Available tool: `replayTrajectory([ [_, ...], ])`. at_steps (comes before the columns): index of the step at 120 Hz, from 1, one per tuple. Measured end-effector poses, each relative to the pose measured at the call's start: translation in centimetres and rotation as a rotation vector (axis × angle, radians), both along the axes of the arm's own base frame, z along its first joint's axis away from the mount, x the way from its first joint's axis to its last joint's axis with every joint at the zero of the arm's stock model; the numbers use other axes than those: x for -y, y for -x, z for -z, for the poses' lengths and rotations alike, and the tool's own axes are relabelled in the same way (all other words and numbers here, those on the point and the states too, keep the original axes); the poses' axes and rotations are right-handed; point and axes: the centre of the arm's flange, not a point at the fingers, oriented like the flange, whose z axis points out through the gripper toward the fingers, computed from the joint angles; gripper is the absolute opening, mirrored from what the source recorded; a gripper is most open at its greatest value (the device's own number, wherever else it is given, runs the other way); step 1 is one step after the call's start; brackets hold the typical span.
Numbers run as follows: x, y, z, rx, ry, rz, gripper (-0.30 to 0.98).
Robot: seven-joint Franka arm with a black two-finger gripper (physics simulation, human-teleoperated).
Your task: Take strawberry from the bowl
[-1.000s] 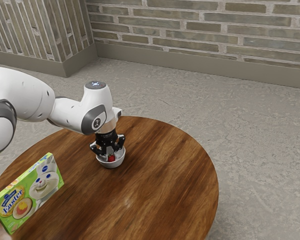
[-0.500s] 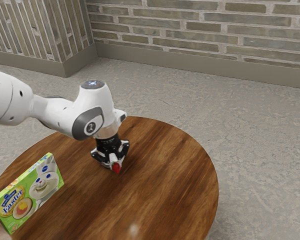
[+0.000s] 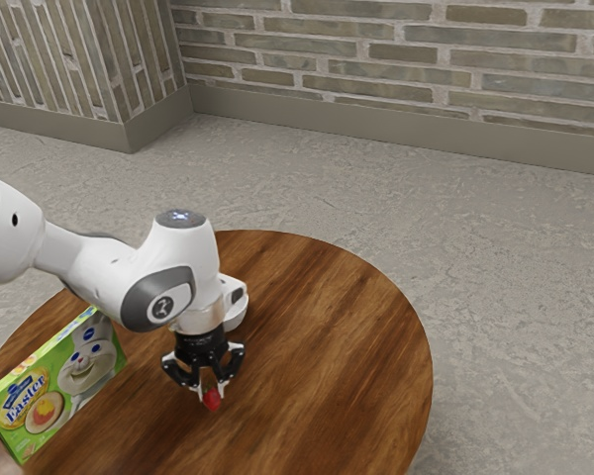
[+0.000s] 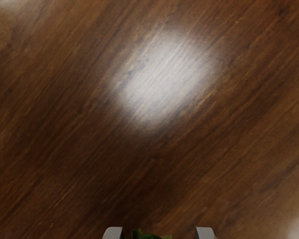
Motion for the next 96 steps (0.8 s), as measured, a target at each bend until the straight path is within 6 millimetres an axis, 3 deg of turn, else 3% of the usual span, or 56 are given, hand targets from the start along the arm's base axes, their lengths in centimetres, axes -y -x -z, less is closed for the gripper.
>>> replayTrajectory([
  [20,-0.5,-0.2,-0.5,0.01,0.012,-0.01,0.36],
  [26,-0.3,-0.3,-2.0,0.041,0.021,-0.005,0.43],
  [40,0.8,-1.7,-10.6,0.173,0.05,0.026,0.54],
  [48,0.5,-4.7,-18.8,0.257,0.054,0.036,0.58],
  [53,-0.9,-6.5,-25.3,0.316,0.039,0.047,0.6],
  [57,-2.7,-7.2,-29.3,0.345,0.024,0.052,0.61],
  [69,-8.9,-7.1,-35.5,0.328,-0.029,0.057,0.64],
  [79,-13.5,-6.0,-37.7,0.271,-0.059,0.066,0.65],
  [96,-16.1,-5.5,-38.3,0.173,-0.096,0.168,0.67],
])
